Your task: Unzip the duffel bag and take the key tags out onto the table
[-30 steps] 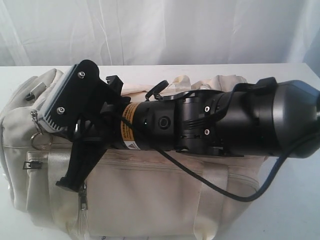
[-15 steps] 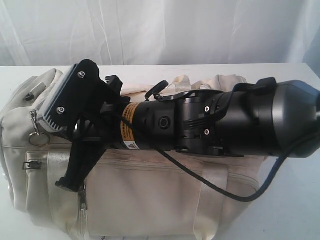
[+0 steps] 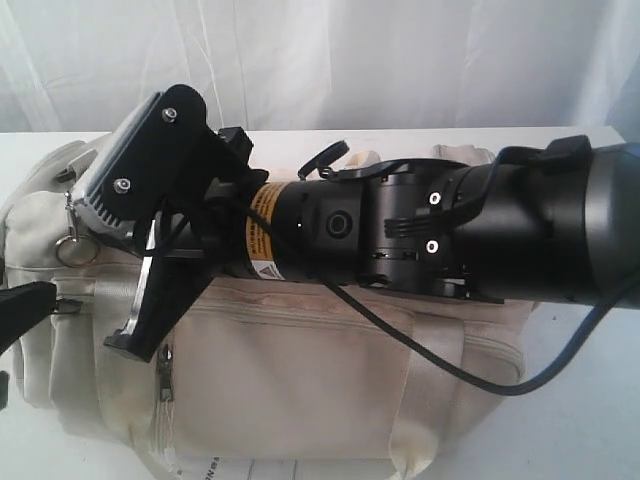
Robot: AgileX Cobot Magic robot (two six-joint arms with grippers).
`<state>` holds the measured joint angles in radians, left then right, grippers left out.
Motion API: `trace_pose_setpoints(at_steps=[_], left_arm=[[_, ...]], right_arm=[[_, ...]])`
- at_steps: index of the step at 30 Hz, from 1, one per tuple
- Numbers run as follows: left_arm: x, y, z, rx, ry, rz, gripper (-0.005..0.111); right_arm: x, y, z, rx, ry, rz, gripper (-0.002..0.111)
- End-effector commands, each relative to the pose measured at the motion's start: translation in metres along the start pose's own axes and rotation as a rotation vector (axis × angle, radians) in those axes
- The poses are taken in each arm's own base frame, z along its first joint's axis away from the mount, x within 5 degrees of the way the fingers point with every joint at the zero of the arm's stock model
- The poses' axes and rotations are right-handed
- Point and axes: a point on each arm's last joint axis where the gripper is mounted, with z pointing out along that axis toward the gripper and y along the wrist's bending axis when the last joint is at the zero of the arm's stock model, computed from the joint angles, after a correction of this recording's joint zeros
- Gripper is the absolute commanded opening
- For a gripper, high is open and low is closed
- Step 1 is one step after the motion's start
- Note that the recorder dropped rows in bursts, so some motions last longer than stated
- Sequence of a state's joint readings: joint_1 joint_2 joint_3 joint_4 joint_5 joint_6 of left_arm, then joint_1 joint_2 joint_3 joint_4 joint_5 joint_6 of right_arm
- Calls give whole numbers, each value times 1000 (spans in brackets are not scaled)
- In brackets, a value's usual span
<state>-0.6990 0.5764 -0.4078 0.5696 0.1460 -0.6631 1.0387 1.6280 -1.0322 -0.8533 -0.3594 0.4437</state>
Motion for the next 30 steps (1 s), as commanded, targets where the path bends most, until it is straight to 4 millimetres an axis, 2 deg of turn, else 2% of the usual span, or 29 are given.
trace_pose_setpoints(at_steps=[1, 6, 10, 13, 18, 23, 30], left_arm=[[3, -7, 2, 64, -87, 175, 56], [11, -8, 5, 74, -80, 225, 39], [11, -10, 6, 87, -107, 253, 39], [9, -13, 11, 109, -125, 290, 45], [12, -13, 22, 105, -73, 351, 50], [0, -10, 21, 92, -158, 239, 50], [-3, 0, 20, 27, -129, 187, 50]], right_arm=[[-32, -5, -11, -4, -175, 30, 0], [-33, -5, -11, -6, -179, 30, 0], [-33, -4, -11, -6, -181, 30, 0], [-33, -4, -11, -6, -181, 30, 0], [-33, -4, -11, -6, -181, 30, 0], [-33, -4, -11, -6, -179, 30, 0], [-33, -4, -11, -6, -179, 30, 0]])
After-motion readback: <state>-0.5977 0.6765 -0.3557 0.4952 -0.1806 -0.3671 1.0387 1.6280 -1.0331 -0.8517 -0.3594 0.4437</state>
